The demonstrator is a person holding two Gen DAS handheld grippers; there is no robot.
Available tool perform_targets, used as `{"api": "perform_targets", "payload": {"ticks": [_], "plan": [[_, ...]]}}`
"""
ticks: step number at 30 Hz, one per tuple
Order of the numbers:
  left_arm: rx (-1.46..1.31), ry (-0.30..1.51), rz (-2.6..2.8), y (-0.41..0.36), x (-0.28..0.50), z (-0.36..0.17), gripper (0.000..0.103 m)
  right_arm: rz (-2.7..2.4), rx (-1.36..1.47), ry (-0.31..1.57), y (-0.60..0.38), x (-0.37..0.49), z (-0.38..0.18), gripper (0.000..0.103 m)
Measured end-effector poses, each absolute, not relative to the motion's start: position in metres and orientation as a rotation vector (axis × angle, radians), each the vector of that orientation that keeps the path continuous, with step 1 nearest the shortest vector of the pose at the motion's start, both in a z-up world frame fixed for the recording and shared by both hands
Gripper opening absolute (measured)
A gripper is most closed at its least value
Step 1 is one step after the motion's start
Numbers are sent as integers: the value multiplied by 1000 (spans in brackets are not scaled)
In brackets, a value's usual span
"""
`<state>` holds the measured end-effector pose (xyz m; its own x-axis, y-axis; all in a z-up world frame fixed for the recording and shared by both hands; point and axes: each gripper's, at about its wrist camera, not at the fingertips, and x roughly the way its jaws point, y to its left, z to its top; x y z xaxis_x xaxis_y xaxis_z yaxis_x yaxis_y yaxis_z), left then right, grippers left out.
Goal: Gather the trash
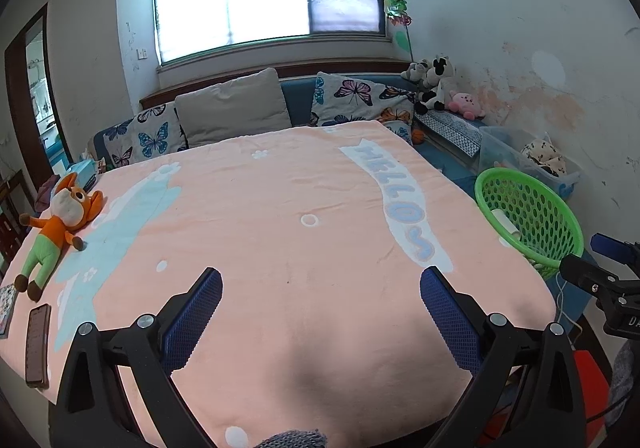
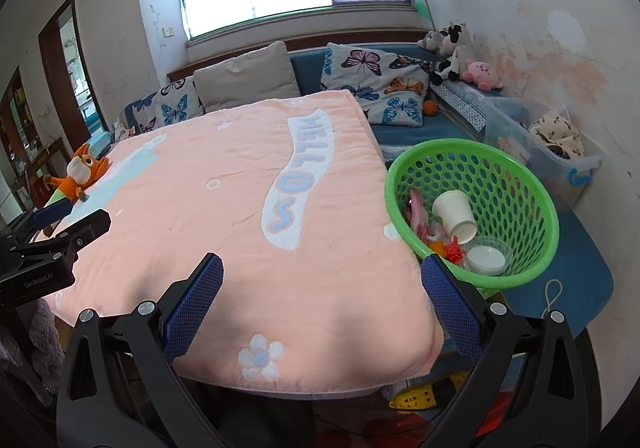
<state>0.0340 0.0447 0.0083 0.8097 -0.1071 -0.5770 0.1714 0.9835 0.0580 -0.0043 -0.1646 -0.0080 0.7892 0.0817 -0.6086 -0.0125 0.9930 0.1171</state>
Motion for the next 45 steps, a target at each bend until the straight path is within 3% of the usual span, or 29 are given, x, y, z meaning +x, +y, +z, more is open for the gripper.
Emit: {"api": "perform_targets", "payload": {"ticks": [45], "plan": [[125, 597, -167, 31, 29, 10, 96, 50, 111, 657, -165, -5, -7, 99]]}}
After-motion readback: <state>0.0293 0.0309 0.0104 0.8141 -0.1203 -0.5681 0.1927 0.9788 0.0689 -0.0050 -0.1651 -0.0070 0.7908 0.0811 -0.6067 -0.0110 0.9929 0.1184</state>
